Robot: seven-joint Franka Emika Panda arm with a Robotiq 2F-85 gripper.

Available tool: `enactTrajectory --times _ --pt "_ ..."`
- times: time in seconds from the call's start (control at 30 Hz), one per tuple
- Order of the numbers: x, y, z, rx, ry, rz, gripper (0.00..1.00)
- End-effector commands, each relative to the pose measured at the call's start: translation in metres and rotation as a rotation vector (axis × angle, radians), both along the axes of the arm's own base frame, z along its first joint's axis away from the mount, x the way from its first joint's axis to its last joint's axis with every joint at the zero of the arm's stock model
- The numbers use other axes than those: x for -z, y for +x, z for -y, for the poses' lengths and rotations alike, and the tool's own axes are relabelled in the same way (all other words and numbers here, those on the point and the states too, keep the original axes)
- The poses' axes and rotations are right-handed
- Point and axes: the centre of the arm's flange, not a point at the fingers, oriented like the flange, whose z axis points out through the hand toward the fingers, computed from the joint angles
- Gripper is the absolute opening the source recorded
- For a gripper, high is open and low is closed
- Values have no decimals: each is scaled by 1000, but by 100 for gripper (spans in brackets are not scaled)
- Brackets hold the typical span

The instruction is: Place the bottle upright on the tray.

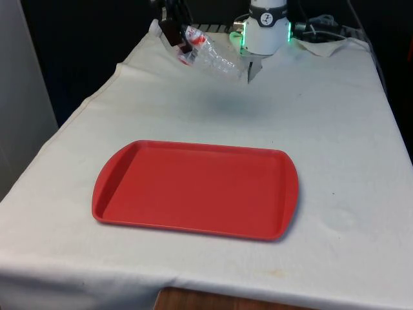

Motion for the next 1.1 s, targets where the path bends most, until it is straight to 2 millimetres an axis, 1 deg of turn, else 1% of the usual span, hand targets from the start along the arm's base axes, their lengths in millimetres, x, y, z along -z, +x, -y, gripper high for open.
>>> enactTrajectory --times 0.0,0.1,0.13,0.37,0.4,0.43,0.63,0.67,0.83,1.07 --pt "-3 0 0 3 -14 2 34" --pt "-5 1 2 -3 -17 -1 34" --pt "-9 1 3 -1 -31 2 34" --pt "-17 4 5 -8 -67 3 34" --pt "-14 3 5 -12 -51 -3 34" --pt "-17 4 5 -9 -71 4 34" --pt "-23 6 8 -16 -102 5 34" --pt "-20 6 8 -22 -86 -2 34" --pt "-27 8 9 -23 -128 4 34" --pt "-29 10 11 -29 -158 6 34"
